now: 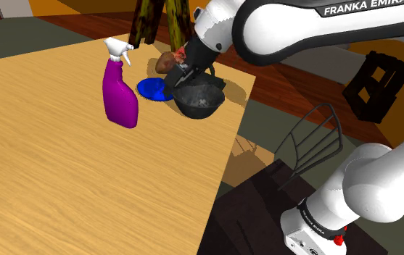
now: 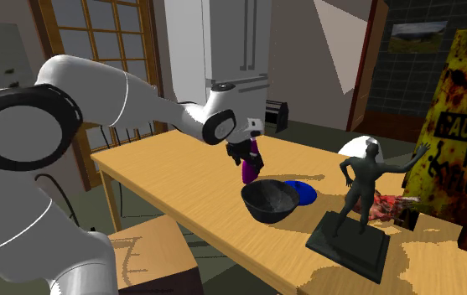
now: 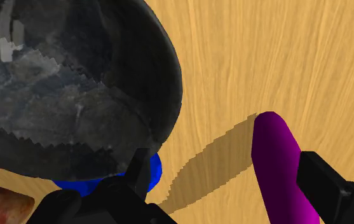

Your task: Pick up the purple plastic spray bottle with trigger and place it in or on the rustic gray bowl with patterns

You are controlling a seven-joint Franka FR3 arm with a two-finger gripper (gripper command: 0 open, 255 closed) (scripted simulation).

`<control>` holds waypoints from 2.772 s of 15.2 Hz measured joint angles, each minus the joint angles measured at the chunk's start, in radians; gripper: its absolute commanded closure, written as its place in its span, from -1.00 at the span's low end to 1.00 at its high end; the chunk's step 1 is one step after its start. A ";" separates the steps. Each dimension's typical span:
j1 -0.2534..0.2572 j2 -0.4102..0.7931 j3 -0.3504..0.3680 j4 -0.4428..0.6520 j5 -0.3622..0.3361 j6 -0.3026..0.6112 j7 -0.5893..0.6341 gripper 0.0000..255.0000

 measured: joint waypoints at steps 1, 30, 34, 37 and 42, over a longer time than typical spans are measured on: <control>0.000 0.028 0.018 0.015 -0.017 0.030 0.013 -1.00; -0.007 0.341 0.148 0.211 -0.353 0.247 0.238 1.00; -0.007 0.337 0.148 0.214 -0.348 0.240 0.234 1.00; -0.009 0.321 0.149 0.229 -0.324 0.212 0.215 1.00; -0.009 0.303 0.151 0.276 -0.297 0.150 0.194 1.00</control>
